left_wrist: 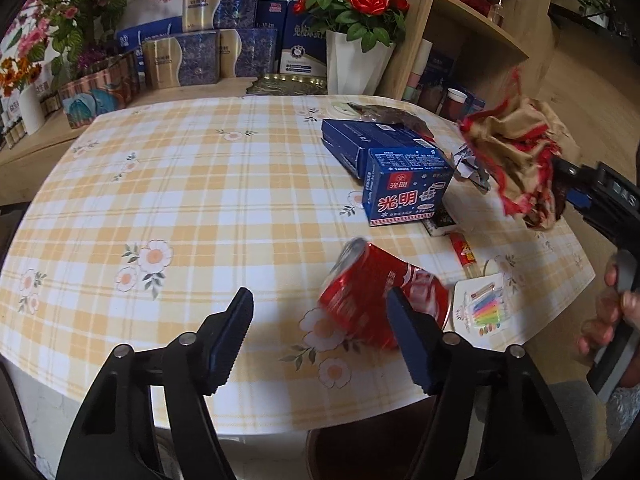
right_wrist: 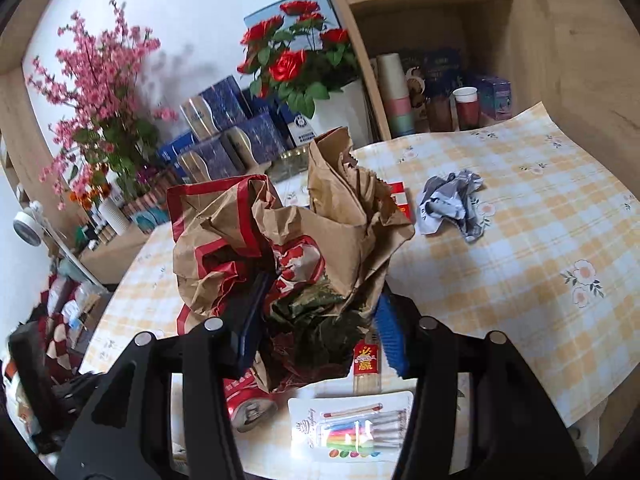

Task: Collect trash
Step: 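Lift the paper bag with the right tool while the left tool grasps the red can, then lower both tools over the brown bin and release the bag and can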

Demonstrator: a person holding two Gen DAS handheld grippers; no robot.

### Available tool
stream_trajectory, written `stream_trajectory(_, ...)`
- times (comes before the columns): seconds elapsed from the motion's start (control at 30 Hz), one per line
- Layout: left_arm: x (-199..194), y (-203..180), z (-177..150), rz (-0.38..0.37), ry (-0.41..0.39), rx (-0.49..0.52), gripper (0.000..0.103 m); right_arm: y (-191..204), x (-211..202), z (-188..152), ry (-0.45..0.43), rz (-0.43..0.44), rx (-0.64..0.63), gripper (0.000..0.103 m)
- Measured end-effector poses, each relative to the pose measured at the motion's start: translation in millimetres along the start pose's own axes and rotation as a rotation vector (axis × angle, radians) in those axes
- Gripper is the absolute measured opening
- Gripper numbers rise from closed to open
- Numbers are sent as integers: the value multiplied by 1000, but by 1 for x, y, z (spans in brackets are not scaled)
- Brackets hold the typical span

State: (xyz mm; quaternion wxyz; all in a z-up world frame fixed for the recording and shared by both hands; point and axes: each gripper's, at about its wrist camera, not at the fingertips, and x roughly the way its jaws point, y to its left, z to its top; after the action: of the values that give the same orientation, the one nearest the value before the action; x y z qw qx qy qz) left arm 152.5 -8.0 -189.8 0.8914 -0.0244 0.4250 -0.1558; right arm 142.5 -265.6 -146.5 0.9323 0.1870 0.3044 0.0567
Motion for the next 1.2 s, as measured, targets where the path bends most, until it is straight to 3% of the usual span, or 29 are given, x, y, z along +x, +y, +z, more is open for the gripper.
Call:
stream_trajectory(0.13,18,2,12,-68,24,-23,57,-11,-14,-3,0,-12,-1,52)
stream_trajectory(0.33,51,-4,21,-127,77,20,55,-38,-31,-12,6,-51,36,52)
stream_trajectory(0.5,84,-8,24,-151,158,15,51,-54,-37,-21,24,-78,90,52)
stream_trajectory(0.7,94,-11,21,-165,187,18,51,-51,-41,-31,49,-68,86,52)
stream_trajectory(0.83,88,-9,20,-180,181,-7,28,-46,-44,-39,69,-52,85,52)
stream_trajectory(1.0,66,-14,17,-162,152,31,27,-37,-48,-52,101,-27,82,52)
stream_trajectory(1.2,21,-12,3,-158,83,-33,26,-25,-58,-72,133,5,74,52)
